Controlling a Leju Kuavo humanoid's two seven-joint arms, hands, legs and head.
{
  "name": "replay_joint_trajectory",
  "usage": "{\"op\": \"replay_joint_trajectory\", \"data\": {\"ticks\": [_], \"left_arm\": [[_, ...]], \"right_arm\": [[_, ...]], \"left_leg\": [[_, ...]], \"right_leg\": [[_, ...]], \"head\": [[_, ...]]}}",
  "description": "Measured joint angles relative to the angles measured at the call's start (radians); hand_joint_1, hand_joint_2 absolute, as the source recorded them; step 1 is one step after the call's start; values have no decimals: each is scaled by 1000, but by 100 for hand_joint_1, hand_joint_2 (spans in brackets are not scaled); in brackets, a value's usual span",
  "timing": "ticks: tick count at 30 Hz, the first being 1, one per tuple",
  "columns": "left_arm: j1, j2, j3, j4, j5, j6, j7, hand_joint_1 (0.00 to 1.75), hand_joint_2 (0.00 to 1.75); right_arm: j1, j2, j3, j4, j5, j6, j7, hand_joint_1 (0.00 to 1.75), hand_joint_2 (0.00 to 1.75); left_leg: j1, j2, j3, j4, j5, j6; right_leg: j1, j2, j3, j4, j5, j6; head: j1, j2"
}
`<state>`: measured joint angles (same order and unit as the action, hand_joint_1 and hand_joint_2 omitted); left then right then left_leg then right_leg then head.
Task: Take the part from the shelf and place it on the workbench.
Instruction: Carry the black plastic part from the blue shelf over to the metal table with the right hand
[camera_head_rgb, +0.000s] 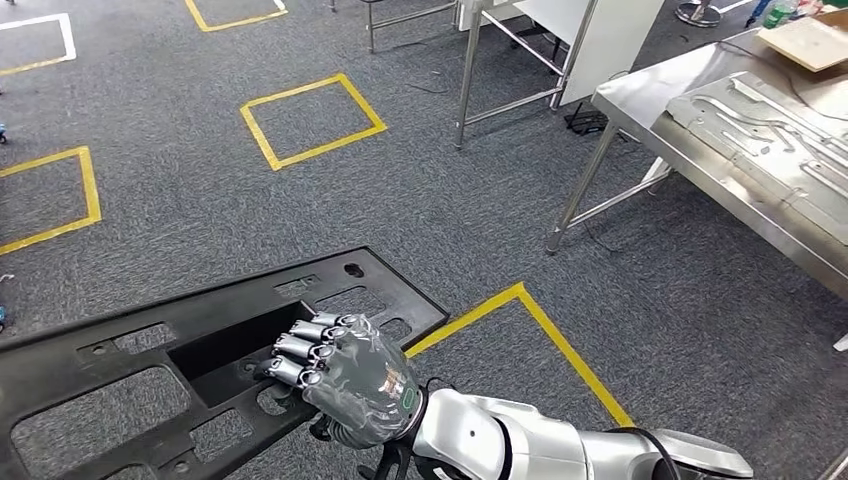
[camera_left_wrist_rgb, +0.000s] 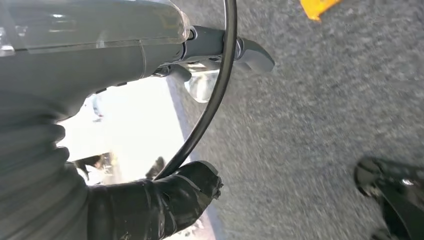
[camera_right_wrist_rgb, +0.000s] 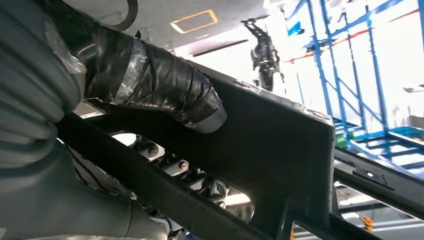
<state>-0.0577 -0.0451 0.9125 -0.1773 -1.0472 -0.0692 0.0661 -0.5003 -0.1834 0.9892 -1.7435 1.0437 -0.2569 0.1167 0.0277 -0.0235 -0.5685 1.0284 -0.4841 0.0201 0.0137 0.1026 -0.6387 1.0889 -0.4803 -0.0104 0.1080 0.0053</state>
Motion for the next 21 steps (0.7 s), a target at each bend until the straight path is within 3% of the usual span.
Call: {"op": "replay_joint_trajectory", "data": {"ticks": [2, 4, 5, 6, 7, 9, 11, 13, 15, 17, 19, 20, 21], "left_arm": [[3, 0, 0, 0, 0, -1, 0, 0, 175], [5, 0, 0, 0, -1, -2, 0, 0, 175], [5, 0, 0, 0, -1, -3, 0, 0, 175], [5, 0, 0, 0, -2, -3, 0, 0, 175], [4, 0, 0, 0, -3, -4, 0, 0, 175], [4, 0, 0, 0, -3, -5, 0, 0, 175], [3, 0, 0, 0, -3, -6, 0, 0, 175], [-2, -2, 0, 0, -3, -6, -1, 0, 175], [-4, -4, 0, 0, -3, -6, -1, 0, 175], [-2, -4, 0, 0, -3, -7, -1, 0, 175], [0, -4, 0, 0, -4, -7, -1, 0, 175], [2, -4, 1, 0, -5, -7, -1, 0, 175], [3, -3, 1, 0, -6, -7, -1, 0, 175]], "right_arm": [[0, 0, 0, 0, 0, 0, 0, 175, 175], [3, 0, 0, 2, 0, 0, 0, 175, 175], [5, 0, 0, 4, 0, 0, 0, 175, 175], [6, 0, 0, 5, 0, 0, 0, 175, 175], [6, 0, 0, 6, 0, 0, 0, 175, 175], [6, 1, 0, 6, -1, 0, 0, 175, 175], [5, 1, 0, 6, -1, -1, 0, 175, 175], [4, 1, 0, 6, -1, -1, 0, 175, 175], [2, 2, 0, 5, -1, -2, 0, 175, 175], [0, 5, 0, 5, -1, -2, 0, 175, 175], [2, 8, 0, 6, -1, -2, 0, 175, 175], [3, 8, 0, 7, -2, -2, 0, 175, 175], [3, 8, 0, 7, -2, -2, 0, 175, 175]], "left_leg": [[-2, 26, 5, -8, 2, 6], [-4, 53, 6, -9, -1, 5], [-4, 67, 8, -9, -3, 4], [-4, 80, 10, -9, -6, 2], [-3, 92, 14, -9, -9, -2], [-5, 112, 24, -10, -15, -11], [-7, 129, 32, -13, -20, -22], [-6, 148, 42, -19, -25, -35], [-1, 120, 43, 4, -48, -44], [1, 59, -3, 106, -103, -44], [-2, 33, -74, 231, -146, -42], [-4, 30, -96, 258, -141, -40], [-5, 28, -100, 248, -118, -38]], "right_leg": [[-3, -66, -48, 97, -53, 10], [-14, -92, -103, 199, -88, 18], [-19, -97, -111, 211, -81, 21], [-23, -102, -100, 185, -57, 24], [-26, -115, -70, 125, -21, 24], [-20, -162, -6, -1, 24, 20], [-8, -184, 16, -46, 28, 10], [-5, -159, 19, -51, 30, -2], [-9, -134, 31, -65, 34, -17], [-10, -110, 39, -73, 37, -31], [-6, -81, 39, -71, 35, -38], [-3, -65, 40, -68, 34, -39], [-1, -49, 40, -65, 32, -39]], "head": [[2, 0], [2, 0], [2, 0], [2, 0], [2, 0], [2, 0], [2, 0], [1, 0], [0, 0], [0, 0], [0, 0], [0, 0], [0, 0]]}}
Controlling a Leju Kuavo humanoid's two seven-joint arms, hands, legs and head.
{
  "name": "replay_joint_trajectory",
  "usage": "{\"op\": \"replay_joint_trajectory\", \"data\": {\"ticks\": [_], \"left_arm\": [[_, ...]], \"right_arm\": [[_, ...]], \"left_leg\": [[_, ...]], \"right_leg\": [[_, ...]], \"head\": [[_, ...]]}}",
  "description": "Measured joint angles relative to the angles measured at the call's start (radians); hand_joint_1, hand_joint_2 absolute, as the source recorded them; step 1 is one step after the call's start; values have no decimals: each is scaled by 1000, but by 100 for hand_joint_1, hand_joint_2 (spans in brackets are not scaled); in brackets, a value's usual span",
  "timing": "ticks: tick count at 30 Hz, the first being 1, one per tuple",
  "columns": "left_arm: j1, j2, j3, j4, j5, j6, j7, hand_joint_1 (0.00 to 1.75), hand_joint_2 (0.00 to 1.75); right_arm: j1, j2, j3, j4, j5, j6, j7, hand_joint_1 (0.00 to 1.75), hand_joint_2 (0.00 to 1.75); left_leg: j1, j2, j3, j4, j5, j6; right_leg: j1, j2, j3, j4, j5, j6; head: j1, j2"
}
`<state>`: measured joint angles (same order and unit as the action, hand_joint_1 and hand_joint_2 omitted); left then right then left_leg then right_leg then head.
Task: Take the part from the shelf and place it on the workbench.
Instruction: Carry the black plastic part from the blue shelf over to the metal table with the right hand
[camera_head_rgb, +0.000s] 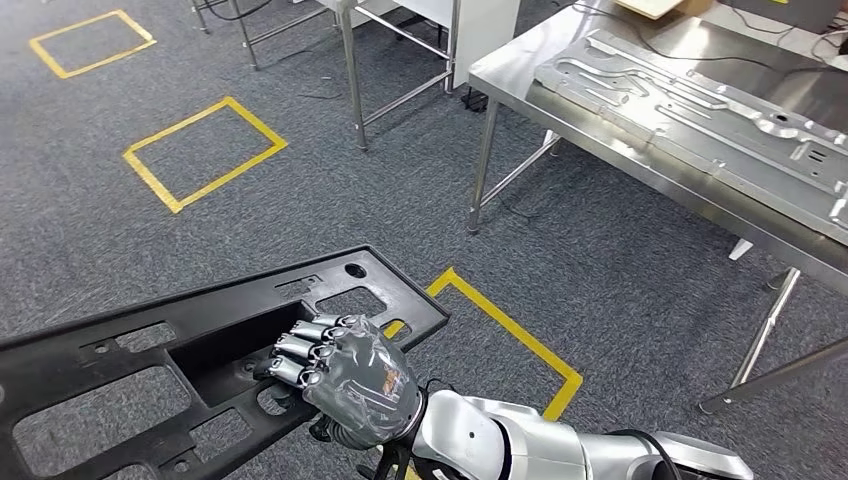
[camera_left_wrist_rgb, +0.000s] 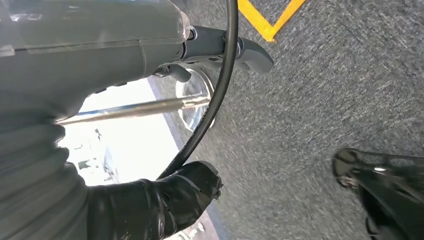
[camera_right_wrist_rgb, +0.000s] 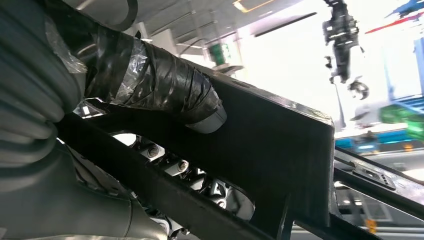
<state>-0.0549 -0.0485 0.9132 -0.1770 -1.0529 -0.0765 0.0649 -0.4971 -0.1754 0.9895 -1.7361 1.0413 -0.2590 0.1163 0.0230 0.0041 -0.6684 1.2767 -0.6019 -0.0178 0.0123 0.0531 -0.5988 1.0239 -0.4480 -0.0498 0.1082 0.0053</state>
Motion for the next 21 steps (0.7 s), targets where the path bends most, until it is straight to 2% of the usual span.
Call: {"op": "replay_joint_trajectory", "data": {"ticks": [1, 2, 3, 4, 5, 7, 8, 10, 11, 12, 13, 14, 15, 16, 17, 18, 19, 20, 21], "left_arm": [[1, 0, 0, 0, -2, 0, 0, 0, 175], [2, 0, 0, 0, -3, 0, -1, 0, 175], [2, 1, 0, 0, -4, -1, -1, 0, 175], [1, 1, 0, 0, -6, -2, -2, 0, 175], [0, 1, 0, 0, -7, -3, -3, 0, 175], [-4, 1, 0, 0, -10, -6, -4, 0, 175], [-6, 1, 0, 0, -11, -8, -4, 0, 175], [-5, -1, 0, 0, -14, -10, -6, 0, 175], [-3, -1, 0, 0, -15, -11, -7, 0, 175], [0, -1, 0, 0, -16, -12, -8, 0, 175], [1, 0, 0, 0, -17, -13, -10, 0, 175], [2, 0, 0, 0, -18, -14, -11, 0, 175], [2, 0, 0, 0, -20, -14, -12, 0, 175], [2, 0, -1, 0, -23, -15, -13, 0, 175], [1, 0, -1, 0, -25, -16, -14, 0, 175], [1, 0, -1, 0, -28, -17, -15, 0, 175], [2, 0, -1, 0, -30, -18, -16, 0, 175], [1, 1, -2, 0, -33, -19, -17, 0, 175], [-1, 1, -2, 0, -37, -21, -17, 0, 175]], "right_arm": [[0, 0, 0, 0, 0, 0, 0, 175, 175], [0, 0, 0, 0, -1, 0, 0, 175, 175], [-1, 1, 0, 0, -1, 0, 0, 175, 175], [-1, 1, 0, 0, -1, 0, 0, 175, 175], [-1, 1, 0, 0, -1, 0, 0, 175, 175], [-2, 1, 0, 0, -1, 0, 0, 175, 175], [-2, 1, 0, 0, -1, 0, 0, 175, 175], [-6, 0, 0, 0, 0, 0, 0, 175, 175], [-8, 0, 0, 1, 1, 1, 0, 175, 175], [-10, 0, 0, 1, 2, 2, 0, 175, 175], [-10, 0, 0, 2, 4, 3, 1, 175, 175], [-10, -1, 0, 4, 8, 5, 3, 175, 175], [-10, -1, 0, 6, 15, 7, 6, 175, 175], [-12, -3, 0, 7, 26, 10, 11, 175, 175], [-16, -4, 0, 8, 39, 13, 17, 175, 175], [-24, -7, 0, 8, 53, 19, 23, 175, 175], [-37, -12, 0, 8, 66, 26, 29, 175, 175], [-55, -20, -2, 8, 76, 36, 34, 175, 175], [-74, -33, -6, 7, 84, 48, 38, 175, 175]], "left_leg": [[-1, -5, 13, -45, 39, 4], [-1, -22, 34, -110, 79, 9], [-1, -44, 56, -170, 105, 13], [-1, -62, 73, -214, 120, 16], [-2, -74, 83, -235, 122, 19], [-3, -61, 89, -243, 121, 25], [-2, -49, 94, -250, 123, 29], [3, -23, 104, -265, 128, 41], [2, -9, 107, -269, 128, 44], [2, 3, 109, -271, 126, 46], [2, 16, 110, -271, 124, 46], [3, 29, 112, -271, 120, 45], [4, 43, 116, -271, 116, 42], [6, 55, 121, -271, 111, 38], [7, 67, 129, -270, 106, 34], [6, 79, 136, -271, 100, 28], [5, 88, 142, -271, 94, 21], [2, 98, 148, -272, 89, 15], [-1, 107, 153, -273, 85, 9]], "right_leg": [[1, 16, 0, 4, -2, 1], [1, 30, 0, 9, -5, 2], [2, 42, -3, 15, -8, 6], [1, 54, -7, 20, -10, 11], [0, 64, -11, 22, -10, 16], [-3, 84, -16, 21, -8, 28], [-2, 75, -16, 23, -9, 33], [1, 20, -36, 66, -37, 44], [-1, -15, -60, 116, -63, 49], [-6, -35, -93, 177, -91, 54], [-13, -42, -127, 235, -111, 59], [-19, -45, -149, 270, -114, 64], [-24, -49, -153, 268, -97, 68], [-28, -56, -135, 227, -65, 72], [-31, -71, -102, 159, -26, 73], [-27, -94, -70, 94, -2, 73], [-23, -110, -45, 46, 12, 69], [-18, -120, -34, 21, 13, 64], [-12, -118, -32, 17, 5, 57]], "head": [[0, 0], [0, 0], [0, 0], [0, 0], [0, 0], [0, 0], [0, 0], [2, 0], [2, 0], [2, 0], [2, 0], [2, 0], [3, 0], [2, 0], [3, 0], [3, 0], [2, 0], [2, 0], [2, 0]]}}
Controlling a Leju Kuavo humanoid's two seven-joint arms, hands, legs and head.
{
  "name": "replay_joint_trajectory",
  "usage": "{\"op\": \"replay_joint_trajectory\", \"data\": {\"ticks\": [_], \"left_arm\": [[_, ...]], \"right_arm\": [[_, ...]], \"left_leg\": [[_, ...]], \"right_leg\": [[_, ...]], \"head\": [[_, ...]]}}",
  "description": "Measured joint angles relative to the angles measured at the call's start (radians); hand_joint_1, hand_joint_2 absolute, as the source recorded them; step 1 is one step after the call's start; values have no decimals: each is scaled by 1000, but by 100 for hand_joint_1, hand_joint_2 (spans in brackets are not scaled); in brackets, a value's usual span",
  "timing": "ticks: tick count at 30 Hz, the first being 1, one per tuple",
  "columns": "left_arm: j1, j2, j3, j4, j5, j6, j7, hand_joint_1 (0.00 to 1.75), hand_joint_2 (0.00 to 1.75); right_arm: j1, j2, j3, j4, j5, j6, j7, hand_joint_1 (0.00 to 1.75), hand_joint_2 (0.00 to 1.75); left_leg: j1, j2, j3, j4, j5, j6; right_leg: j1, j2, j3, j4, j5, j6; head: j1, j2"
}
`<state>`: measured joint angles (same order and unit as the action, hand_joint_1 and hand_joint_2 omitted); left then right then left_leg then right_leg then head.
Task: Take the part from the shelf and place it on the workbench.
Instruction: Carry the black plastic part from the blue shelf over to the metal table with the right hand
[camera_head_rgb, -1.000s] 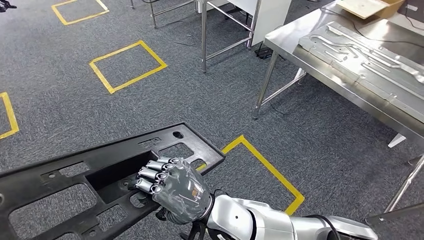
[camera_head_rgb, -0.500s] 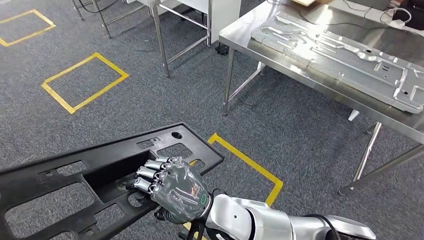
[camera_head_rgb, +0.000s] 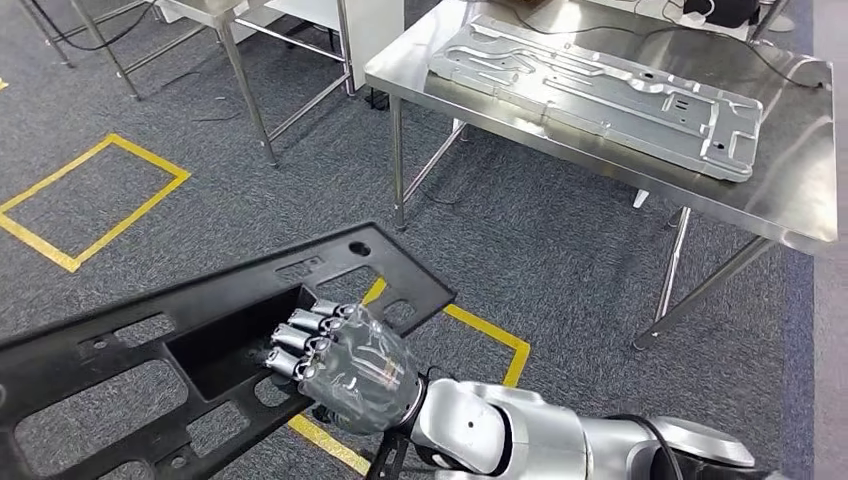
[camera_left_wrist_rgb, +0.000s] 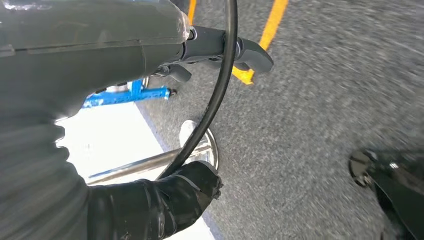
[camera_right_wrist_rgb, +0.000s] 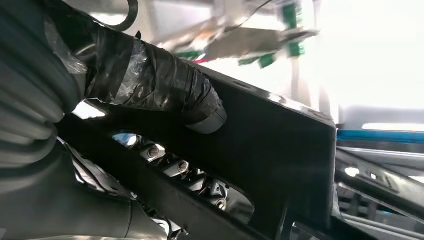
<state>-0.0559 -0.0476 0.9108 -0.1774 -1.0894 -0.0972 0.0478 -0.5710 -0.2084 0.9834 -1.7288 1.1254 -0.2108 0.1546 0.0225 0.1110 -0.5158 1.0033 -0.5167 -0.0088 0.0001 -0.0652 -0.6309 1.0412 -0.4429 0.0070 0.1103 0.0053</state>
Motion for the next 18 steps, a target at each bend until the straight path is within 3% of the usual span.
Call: {"op": "replay_joint_trajectory", "data": {"ticks": [2, 4, 6, 7, 8, 9, 10, 11, 13, 15, 17, 18], "left_arm": [[-6, 0, -2, 0, -7, -4, -1, 0, 175], [-8, 0, -3, 0, -12, -8, -3, 0, 175], [-5, 2, -4, 0, -18, -13, -3, 0, 175], [-3, 3, -4, 0, -21, -15, -4, 0, 175], [-1, 4, -5, 0, -24, -18, -4, 0, 175], [1, 5, -5, 0, -27, -20, -5, 0, 175], [4, 5, -6, 0, -28, -21, -6, 0, 175], [7, 6, -6, 0, -29, -21, -6, 0, 175], [14, 8, -6, 0, -30, -21, -7, 0, 175], [14, 10, -6, 0, -30, -21, -8, 0, 175], [8, 10, -7, 0, -30, -21, -9, 0, 175], [6, 10, -7, 0, -30, -21, -9, 0, 175]], "right_arm": [[-37, -32, -19, -3, 6, 28, 2, 175, 175], [-70, -63, -48, -7, 9, 54, -1, 175, 175], [-111, -92, -74, -9, 11, 83, -7, 175, 175], [-133, -108, -85, -9, 10, 99, -9, 175, 175], [-151, -127, -97, -9, 9, 114, -11, 175, 175], [-166, -145, -110, -8, 7, 126, -12, 175, 175], [-178, -162, -121, -7, 6, 133, -13, 175, 175], [-189, -174, -131, -7, 6, 136, -13, 175, 175], [-205, -190, -142, -6, 6, 137, -14, 175, 175], [-212, -200, -145, -6, 7, 137, -15, 175, 175], [-214, -211, -147, -7, 7, 137, -15, 175, 175], [-215, -216, -149, -8, 7, 137, -15, 175, 175]], "left_leg": [[2, 13, 15, -2, -10, -12], [8, -24, 7, 38, -35, -19], [9, -82, -58, 159, -82, -18], [8, -96, -105, 229, -102, -16], [7, -102, -145, 279, -105, -14], [6, -105, -171, 295, -87, -12], [5, -108, -178, 271, -47, -9], [5, -118, -167, 212, 7, -5], [5, -162, -132, 99, 78, 4], [1, -187, -105, 44, 76, 14], [-2, -167, -80, 15, 63, 24], [-1, -156, -67, 3, 60, 29]], "right_leg": [[-1, 26, 7, -5, -5, -15], [-5, 50, 25, -13, -10, -30], [-4, 73, 38, -16, -17, -44], [-1, 86, 42, -15, -21, -48], [2, 100, 49, -15, -27, -51], [4, 115, 57, -15, -34, -51], [6, 131, 67, -14, -41, -50], [7, 146, 78, -13, -50, -49], [4, 175, 92, -12, -65, -41], [-4, 198, 93, -13, -70, -26], [-7, 210, 89, -8, -63, -13], [-5, 196, 86, 4, -59, -9]], "head": [[0, 0], [0, 0], [-1, 0], [-1, 0], [0, 0], [0, 0], [0, 0], [0, 0], [0, 0], [-1, 0], [-1, 0], [0, 0]]}}
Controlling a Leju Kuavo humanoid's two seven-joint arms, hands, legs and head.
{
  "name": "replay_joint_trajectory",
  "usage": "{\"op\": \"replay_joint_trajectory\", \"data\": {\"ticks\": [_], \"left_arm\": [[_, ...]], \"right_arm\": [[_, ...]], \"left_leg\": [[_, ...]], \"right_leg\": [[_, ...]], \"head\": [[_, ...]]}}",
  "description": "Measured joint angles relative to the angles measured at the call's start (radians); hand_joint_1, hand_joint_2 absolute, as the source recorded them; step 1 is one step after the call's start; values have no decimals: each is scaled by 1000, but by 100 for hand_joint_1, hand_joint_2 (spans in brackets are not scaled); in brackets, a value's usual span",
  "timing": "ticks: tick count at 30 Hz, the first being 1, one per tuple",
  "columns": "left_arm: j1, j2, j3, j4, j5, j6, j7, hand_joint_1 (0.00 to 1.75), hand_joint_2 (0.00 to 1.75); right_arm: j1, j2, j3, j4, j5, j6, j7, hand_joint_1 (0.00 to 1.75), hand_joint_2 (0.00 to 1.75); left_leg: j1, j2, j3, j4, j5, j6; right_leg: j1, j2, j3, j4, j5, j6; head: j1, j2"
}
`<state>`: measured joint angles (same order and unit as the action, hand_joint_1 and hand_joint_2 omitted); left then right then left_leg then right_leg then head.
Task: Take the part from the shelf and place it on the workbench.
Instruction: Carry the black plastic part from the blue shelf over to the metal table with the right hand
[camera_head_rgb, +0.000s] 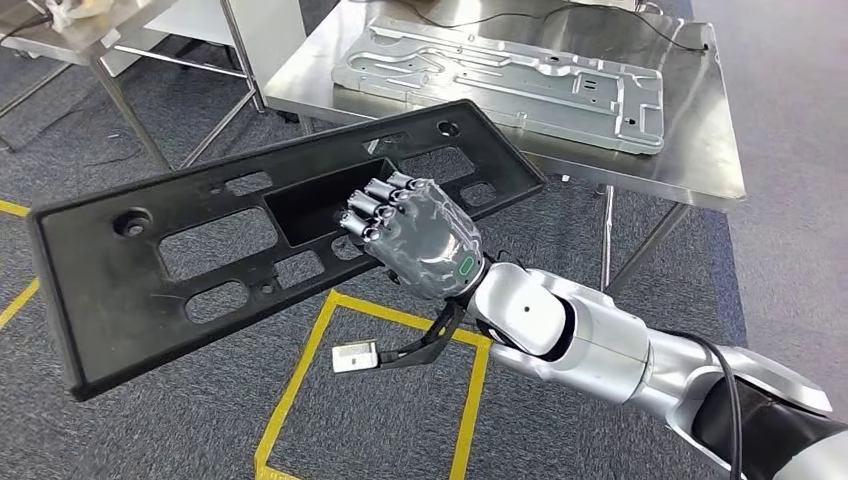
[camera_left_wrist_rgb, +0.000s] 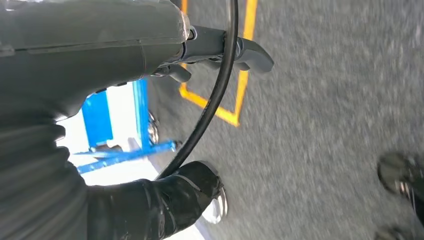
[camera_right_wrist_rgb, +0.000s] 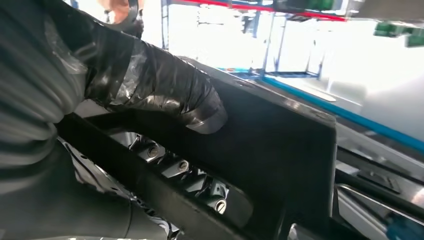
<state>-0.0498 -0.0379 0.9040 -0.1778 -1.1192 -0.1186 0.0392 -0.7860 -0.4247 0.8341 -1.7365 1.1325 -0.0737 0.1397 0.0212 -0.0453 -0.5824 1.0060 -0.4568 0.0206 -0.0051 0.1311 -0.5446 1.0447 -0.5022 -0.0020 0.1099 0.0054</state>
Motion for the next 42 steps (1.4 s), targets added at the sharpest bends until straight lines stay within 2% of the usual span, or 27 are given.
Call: {"op": "replay_joint_trajectory", "data": {"ticks": [3, 5, 6, 7, 9, 11, 12, 14, 15, 17, 18, 20, 22, 23, 24, 25, 27, 28, 30, 31, 33, 34, 36, 37, 38, 39, 42], "left_arm": [[2, -1, 0, 0, 0, -1, 0, 0, 175], [4, -1, 0, 0, -2, -2, -1, 0, 175], [5, -1, 0, 0, -3, -4, -2, 0, 175], [5, -1, 0, 0, -5, -5, -3, 0, 175], [8, -1, -1, 0, -9, -6, -5, 0, 175], [9, -1, -1, 0, -13, -7, -7, 0, 175], [7, -1, -1, 0, -14, -7, -8, 0, 175], [0, -1, -1, 0, -15, -7, -10, 0, 175], [-2, -1, -2, 0, -15, -7, -11, 0, 175], [-5, -1, -2, 0, -15, -8, -11, 0, 175], [-6, -1, -2, 0, -15, -8, -12, 0, 175], [-4, 0, -2, 0, -15, -8, -12, 0, 175], [0, 1, -2, 0, -15, -8, -12, 0, 175], [2, 1, -2, 0, -15, -8, -12, 0, 175], [6, 1, -2, 0, -15, -8, -11, 0, 175], [11, 2, -2, 0, -15, -8, -11, 0, 175], [17, 5, -2, 0, -15, -9, -11, 0, 175], [17, 7, -2, 0, -15, -9, -11, 0, 175], [12, 8, -2, 0, -15, -9, -11, 0, 175], [11, 8, -3, 0, -16, -9, -11, 0, 175], [11, 7, -4, 0, -17, -9, -12, 0, 175], [10, 7, -4, 0, -18, -9, -12, 0, 175], [9, 7, -4, 0, -20, -9, -11, 0, 175], [9, 7, -4, 0, -21, -10, -10, 0, 175], [9, 7, -5, 0, -21, -10, -9, 0, 175], [9, 7, -5, 0, -22, -10, -9, 0, 175], [12, -1, -6, 3, -24, -12, -8, 0, 175]], "right_arm": [[-18, -14, -6, 0, 3, 8, 8, 175, 175], [-31, -27, -8, 1, 4, 26, 14, 175, 175], [-39, -38, -10, 3, 3, 38, 15, 175, 175], [-49, -51, -14, 7, 2, 49, 15, 175, 175], [-77, -75, -28, 19, 1, 66, 14, 175, 175], [-104, -89, -41, 34, 1, 78, 13, 175, 175], [-115, -94, -46, 40, 2, 83, 13, 175, 175], [-135, -97, -54, 49, 10, 90, 15, 175, 175], [-143, -98, -58, 52, 15, 92, 16, 175, 175], [-156, -95, -62, 60, 27, 94, 21, 175, 175], [-159, -92, -63, 64, 30, 94, 22, 175, 175], [-160, -85, -61, 71, 34, 95, 23, 175, 175], [-158, -81, -59, 78, 34, 96, 22, 175, 175], [-158, -80, -58, 81, 34, 96, 23, 175, 175], [-157, -79, -57, 85, 34, 96, 23, 175, 175], [-155, -79, -55, 89, 34, 97, 23, 175, 175], [-149, -77, -51, 98, 34, 99, 23, 175, 175], [-147, -76, -50, 101, 34, 100, 23, 175, 175], [-150, -75, -52, 101, 34, 100, 23, 175, 175], [-153, -76, -54, 101, 35, 100, 24, 175, 175], [-158, -73, -57, 102, 38, 100, 26, 175, 175], [-159, -71, -55, 104, 42, 100, 27, 175, 175], [-158, -62, -49, 111, 54, 101, 32, 175, 175], [-157, -57, -46, 116, 62, 102, 35, 175, 175], [-158, -51, -43, 121, 68, 102, 39, 175, 175], [-158, -47, -40, 125, 73, 102, 43, 175, 175], [-152, -39, -33, 145, 83, 98, 54, 175, 175]], "left_leg": [[1, 35, 45, -29, -14, 13], [0, 60, 69, -33, -34, 14], [1, 71, 84, -33, -46, 12], [1, 82, 101, -33, -60, 10], [1, 104, 139, -34, -91, 4], [-3, 128, 171, -39, -119, -6], [-6, 141, 185, -44, -129, -13], [-10, 158, 202, -39, -125, -27], [-9, 148, 193, -8, -112, -31], [-4, 100, 122, 115, -86, -38], [-1, 73, 70, 184, -93, -41], [0, 54, -20, 265, -167, -45], [0, 52, -77, 255, -243, -45], [-1, 49, -93, 218, -243, -42], [-1, 37, -103, 165, -196, -36], [-2, 14, -110, 104, -103, -30], [-8, -23, -109, 23, 54, -14], [-13, -26, -104, 6, 89, -6], [-16, -2, -73, -8, 74, 10], [-15, 8, -53, -19, 66, 17], [-12, 26, -7, -39, 44, 23], [-11, 34, 14, -44, 30, 24], [-12, 52, 58, -49, -2, 24], [-12, 62, 82, -50, -21, 24], [-13, 72, 107, -52, -39, 23], [-16, 82, 134, -53, -59, 21], [-24, 109, 198, -64, -112, 13]], "right_leg": [[3, -90, -74, 119, -24, 11], [-1, -117, -155, 213, -54, 19], [-4, -121, -181, 227, -55, 21], [-6, -126, -193, 211, -38, 21], [-5, -159, -181, 102, 56, 14], [11, -208, -166, 11, 128, 3], [19, -221, -163, -9, 140, -3], [22, -201, -150, -13, 120, -17], [19, -185, -139, -18, 113, -25], [12, -158, -110, -27, 97, -39], [9, -144, -95, -33, 87, -44], [5, -116, -62, -39, 64, -46], [3, -86, -22, -42, 35, -43], [2, -71, -2, -42, 19, -40], [1, -58, 16, -42, 4, -37], [0, -46, 32, -42, -12, -33], [-5, -19, 51, -46, -37, -20], [-7, -8, 59, -46, -42, -12], [-8, -2, 60, -29, -31, 0], [-6, -21, 47, 6, -15, 6], [-3, -79, -18, 114, -4, 17], [-2, -105, -60, 169, -22, 22], [-3, -125, -133, 224, -98, 25], [-1, -127, -155, 217, -127, 24], [2, -130, -167, 186, -132, 19], [7, -139, -172, 135, -101, 11], [33, -186, -166, -16, 131, -31]], "head": [[2, 0], [1, 0], [1, 0], [2, 0], [2, 0], [0, 0], [0, 0], [0, 0], [0, 0], [-1, 0], [-1, 0], [-2, 0], [-2, 0], [-2, 0], [-1, 0], [-1, 0], [-1, 0], [-1, 0], [-2, 0], [-1, 0], [-1, 0], [-1, 0], [-1, 0], [-1, 0], [0, 0], [0, 0], [-4, 0]]}}
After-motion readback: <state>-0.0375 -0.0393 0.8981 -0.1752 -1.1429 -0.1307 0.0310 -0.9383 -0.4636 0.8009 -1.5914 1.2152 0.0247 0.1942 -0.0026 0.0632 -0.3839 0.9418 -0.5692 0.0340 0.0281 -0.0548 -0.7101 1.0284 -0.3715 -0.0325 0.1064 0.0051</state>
